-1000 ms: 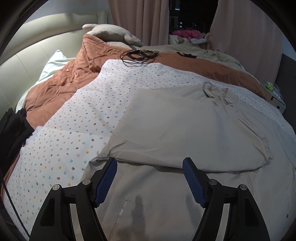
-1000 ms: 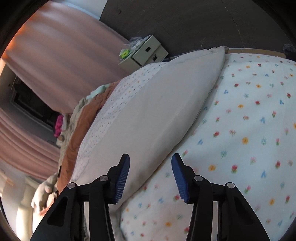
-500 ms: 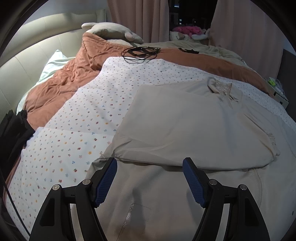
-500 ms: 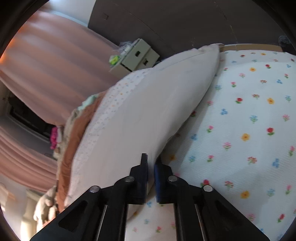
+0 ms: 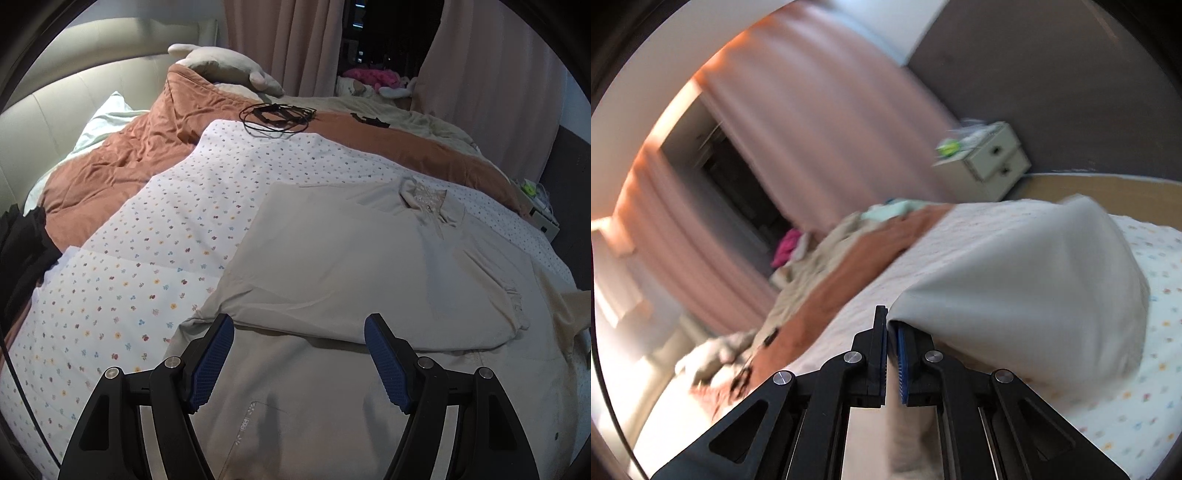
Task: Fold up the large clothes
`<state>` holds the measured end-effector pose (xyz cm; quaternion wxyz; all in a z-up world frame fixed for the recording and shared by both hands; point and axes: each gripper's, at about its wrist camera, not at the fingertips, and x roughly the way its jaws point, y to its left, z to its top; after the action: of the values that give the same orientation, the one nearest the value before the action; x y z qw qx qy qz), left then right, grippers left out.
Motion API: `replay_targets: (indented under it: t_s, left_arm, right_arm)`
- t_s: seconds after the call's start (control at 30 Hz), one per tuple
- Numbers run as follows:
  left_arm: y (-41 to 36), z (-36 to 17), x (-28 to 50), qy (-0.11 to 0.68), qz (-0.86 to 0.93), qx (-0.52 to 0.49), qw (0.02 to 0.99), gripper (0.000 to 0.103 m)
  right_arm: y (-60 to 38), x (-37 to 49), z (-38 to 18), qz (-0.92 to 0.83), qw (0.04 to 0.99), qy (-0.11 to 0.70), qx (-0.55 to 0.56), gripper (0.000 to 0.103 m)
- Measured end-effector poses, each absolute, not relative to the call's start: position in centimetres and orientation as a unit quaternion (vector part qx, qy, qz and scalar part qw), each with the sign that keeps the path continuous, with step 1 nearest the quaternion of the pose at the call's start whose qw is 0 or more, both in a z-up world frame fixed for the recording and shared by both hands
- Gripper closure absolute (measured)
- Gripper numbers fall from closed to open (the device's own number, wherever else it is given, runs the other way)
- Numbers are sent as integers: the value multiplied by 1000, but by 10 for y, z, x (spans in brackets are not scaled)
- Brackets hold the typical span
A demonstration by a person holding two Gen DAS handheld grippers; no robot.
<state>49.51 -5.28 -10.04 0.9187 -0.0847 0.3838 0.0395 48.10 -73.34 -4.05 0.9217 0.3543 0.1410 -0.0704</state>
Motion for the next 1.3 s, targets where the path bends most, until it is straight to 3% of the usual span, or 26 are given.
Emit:
replay_targets:
  t_s: [0.37, 0.67, 0.7, 0.73, 0.77, 0.83, 0.9, 1.03, 1.3]
  left_arm:
    - [-45, -89, 490, 375, 25, -133, 917, 28]
    - [-46, -85, 488, 372, 10, -141, 917, 29]
    - [-45, -84, 488, 371, 9, -143, 917, 28]
    - [-44, -83, 487, 370, 8, -146, 917, 28]
    - [-43, -82, 487, 370, 7, -149, 917, 29]
    - [-42, -81, 487, 369, 5, -154, 917, 29]
    - [-41, -79, 487, 367, 3, -158, 917, 29]
    - [-41, -78, 486, 364, -1, -169, 916, 29]
    - [-49, -74, 481, 365, -17, -167, 916, 29]
  right_arm:
    - [-609, 544, -30, 62, 930, 216, 292, 97]
    - [-514, 585, -83, 99, 903, 366, 203, 96]
    - [-508, 587, -88, 93, 898, 379, 200, 94]
    - [-503, 589, -94, 89, 892, 395, 202, 82]
    - [-502, 589, -101, 84, 884, 411, 207, 61]
    - [-505, 583, -109, 74, 873, 426, 225, 42]
    - [-506, 572, -109, 64, 869, 431, 234, 40]
    - [-516, 536, -105, 51, 864, 423, 269, 25]
    - [-545, 464, -101, -2, 862, 382, 333, 24]
